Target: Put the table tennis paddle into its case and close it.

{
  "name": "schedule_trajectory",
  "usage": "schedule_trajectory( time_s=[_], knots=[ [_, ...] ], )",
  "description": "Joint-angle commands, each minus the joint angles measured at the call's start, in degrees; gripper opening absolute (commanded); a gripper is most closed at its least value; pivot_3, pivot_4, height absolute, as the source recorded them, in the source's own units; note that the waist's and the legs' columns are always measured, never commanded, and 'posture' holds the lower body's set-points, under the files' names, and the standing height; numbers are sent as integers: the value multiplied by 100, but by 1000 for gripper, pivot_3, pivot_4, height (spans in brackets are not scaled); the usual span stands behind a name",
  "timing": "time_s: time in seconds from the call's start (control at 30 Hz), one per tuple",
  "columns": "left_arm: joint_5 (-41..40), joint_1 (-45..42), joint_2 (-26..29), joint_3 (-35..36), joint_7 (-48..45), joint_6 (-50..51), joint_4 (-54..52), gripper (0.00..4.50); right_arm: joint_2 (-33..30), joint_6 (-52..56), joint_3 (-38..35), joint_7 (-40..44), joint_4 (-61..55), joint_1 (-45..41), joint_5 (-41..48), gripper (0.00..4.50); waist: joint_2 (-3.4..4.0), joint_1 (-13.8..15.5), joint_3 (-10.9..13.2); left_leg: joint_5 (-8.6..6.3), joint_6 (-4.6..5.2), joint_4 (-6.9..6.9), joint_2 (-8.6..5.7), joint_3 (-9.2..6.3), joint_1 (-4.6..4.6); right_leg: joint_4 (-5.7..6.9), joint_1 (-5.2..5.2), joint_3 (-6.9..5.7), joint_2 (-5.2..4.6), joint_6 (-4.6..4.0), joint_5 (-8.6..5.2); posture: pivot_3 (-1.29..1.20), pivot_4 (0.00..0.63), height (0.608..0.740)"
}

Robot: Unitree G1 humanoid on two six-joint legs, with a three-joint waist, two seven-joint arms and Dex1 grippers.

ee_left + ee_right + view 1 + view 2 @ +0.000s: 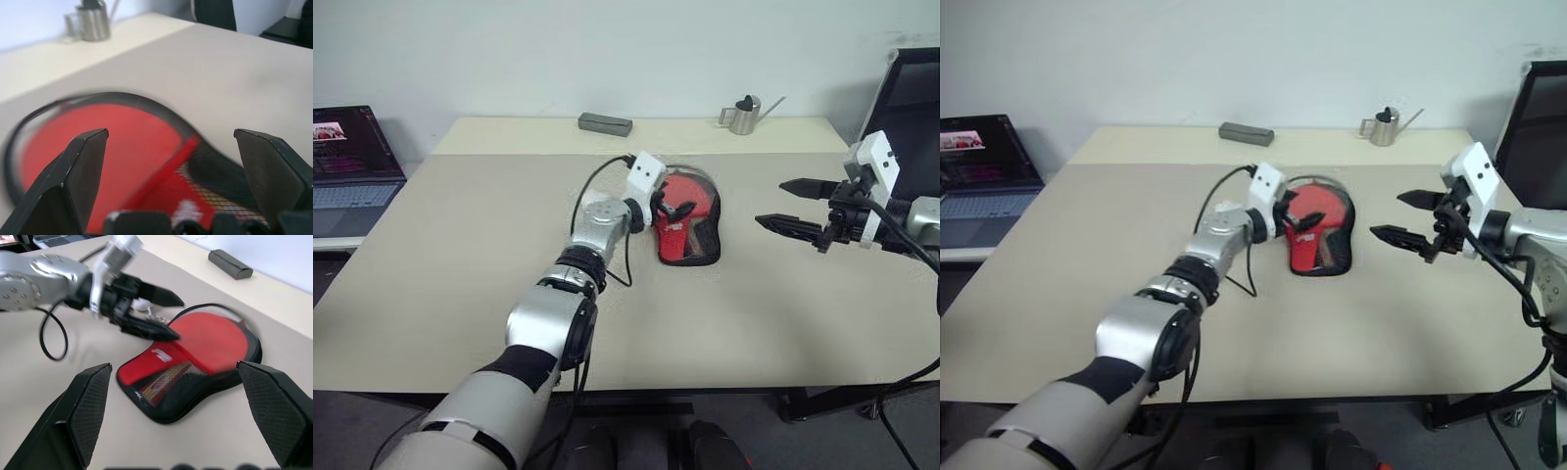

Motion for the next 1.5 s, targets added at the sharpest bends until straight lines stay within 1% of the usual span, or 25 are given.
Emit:
schedule_trajectory(
  time_s=[0.03,0.17,0.23,0.3,0.37,0.47,0.5,0.57,0.7,0.73,0.83,0.9,1.0,1.17,1.3,1.5],
  knots=[
    [122,-109,-98,3,309,-209,11,4500,38,186,-319,-301,-355,74,213,4476,-1,-8,0,0,0,2,0,2,0,0,0,2,0,1,0,0,150,740],
    [140,-130,-56,72,341,-375,-18,4500,202,459,-357,-630,-410,152,401,4476,0,-22,0,1,-1,2,0,5,2,0,0,7,0,2,2,0,150,740],
    [-91,-129,110,240,-283,-515,-158,4500,396,607,-243,-782,-432,155,516,4476,-1,-24,0,1,-2,1,0,4,3,0,0,6,0,2,1,0,150,740],
    [-342,-29,429,388,-1147,-614,-378,4500,600,534,7,-887,-283,105,435,4476,0,-63,0,2,-2,0,1,7,3,0,0,7,1,2,2,0,150,740],
    [-492,129,751,447,-1826,-602,-582,4500,785,470,193,-1016,14,-36,278,4476,2,-85,1,2,-3,-1,4,7,5,1,0,8,4,1,2,0,150,740],
    [-722,411,1215,527,-2543,-381,-973,4500,1042,305,423,-1208,568,-339,30,4476,4,-103,0,4,-5,-2,7,7,11,4,1,9,6,0,2,0,150,740],
    [-818,574,1430,560,-2774,-241,-1222,4500,1188,243,512,-1318,872,-523,-94,4476,4,-95,0,4,-6,-2,7,9,13,6,0,12,6,-1,3,0,150,740],
    [-951,801,1672,585,-3027,-7,-1609,4500,1365,158,618,-1435,1276,-761,-274,4476,5,-106,1,7,-10,-2,9,7,12,6,1,10,6,-2,3,0,150,740],
    [-1430,1634,2268,607,-3571,1033,-3188,4500,1838,-223,862,-1784,2600,-1415,-831,4476,5,-91,1,8,-12,-3,8,3,9,4,0,8,6,-7,7,0,150,740],
    [-1573,1882,2400,621,-3619,1348,-3680,4500,1940,-415,949,-1844,3023,-1566,-1016,4476,5,-85,1,9,-12,-4,8,2,8,4,0,7,5,-29,19,0,150,740],
    [-2001,2455,2641,697,-3497,2214,-4906,4500,2214,-874,1117,-1947,4135,-1948,-1428,4476,5,-64,2,8,-13,-6,9,-1,8,4,0,5,4,-32,20,0,150,740],
    [-2188,2752,2752,748,-3346,2587,-5493,4500,2445,-1155,1154,-1945,4796,-2193,-1589,4476,5,-50,2,9,-13,-5,9,-4,7,4,0,2,3,-32,20,0,150,740],
    [-2353,3049,2847,775,-3155,2922,-6044,4500,2694,-1647,1142,-2052,5651,-2509,-1875,4476,6,-50,2,9,-13,-4,8,-1,8,5,0,3,4,-39,25,0,150,740],
    [-2556,3301,2974,817,-2933,3227,-6522,4500,3065,-2316,1055,-2195,6818,-2982,-2108,4476,6,-74,2,11,-16,-3,10,-1,10,6,1,2,6,-44,28,0,150,740],
    [-2629,3346,3070,794,-2849,3315,-6653,4500,3233,-2785,1039,-2362,7515,-3194,-2329,4476,6,-87,2,11,-16,-4,17,-2,13,7,1,2,13,-48,30,0,150,740],
    [-2735,3364,3160,764,-2764,3369,-6735,4500,3462,-3121,1010,-2420,8091,-3354,-2522,4476,6,-114,2,11,-16,-6,16,1,13,6,1,6,12,-48,30,0,150,740]
  ],
)
